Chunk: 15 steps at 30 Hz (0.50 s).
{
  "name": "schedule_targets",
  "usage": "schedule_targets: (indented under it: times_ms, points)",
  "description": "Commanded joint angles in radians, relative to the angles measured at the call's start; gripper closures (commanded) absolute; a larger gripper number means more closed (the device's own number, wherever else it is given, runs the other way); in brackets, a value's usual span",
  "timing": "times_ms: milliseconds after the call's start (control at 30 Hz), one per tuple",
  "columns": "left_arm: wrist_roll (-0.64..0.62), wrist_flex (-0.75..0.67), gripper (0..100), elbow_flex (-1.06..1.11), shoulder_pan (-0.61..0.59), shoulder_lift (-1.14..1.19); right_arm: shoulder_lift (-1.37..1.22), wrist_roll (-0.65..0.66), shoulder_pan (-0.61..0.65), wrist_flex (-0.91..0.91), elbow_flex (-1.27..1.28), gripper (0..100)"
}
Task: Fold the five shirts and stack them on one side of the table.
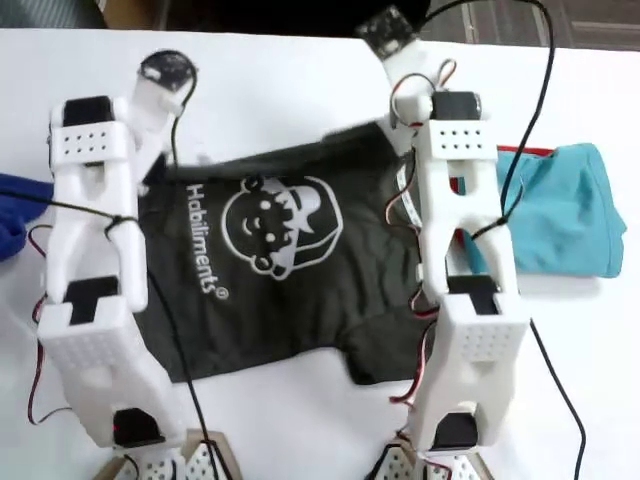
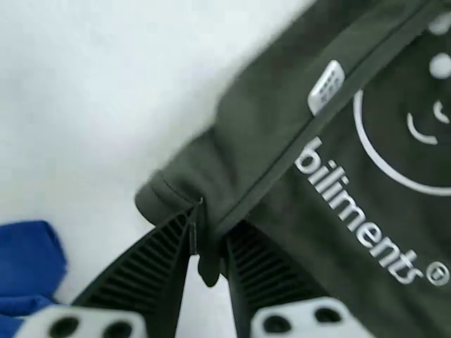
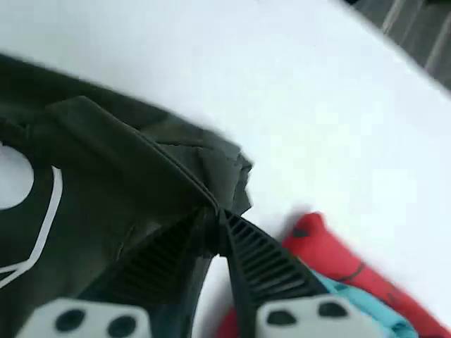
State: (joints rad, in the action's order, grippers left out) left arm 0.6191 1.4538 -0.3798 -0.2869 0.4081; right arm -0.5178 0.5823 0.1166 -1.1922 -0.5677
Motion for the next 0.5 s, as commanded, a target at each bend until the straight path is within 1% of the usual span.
schedule_targets:
  times_ms: [0,100,233,367,467]
  points:
    - [0.006,0.091,97,-0.051,0.005,-0.009,-0.005,-0.003,-0.027,-0.064,-0.014,97.7]
    - [0.006,0.176,97,-0.076,0.012,-0.04,0.018,0.005,-0.041,-0.099,-0.015,97.7]
    - [0.008,0.321,97,-0.071,0.055,-0.12,0.097,0.006,-0.041,-0.214,-0.014,97.7]
    - [0.005,0.33,97,0.05,0.068,-0.244,0.203,0.006,-0.036,-0.361,-0.006,97.6]
    - [0.006,0.33,97,0.188,0.075,-0.353,0.269,0.006,-0.044,-0.46,-0.005,97.6]
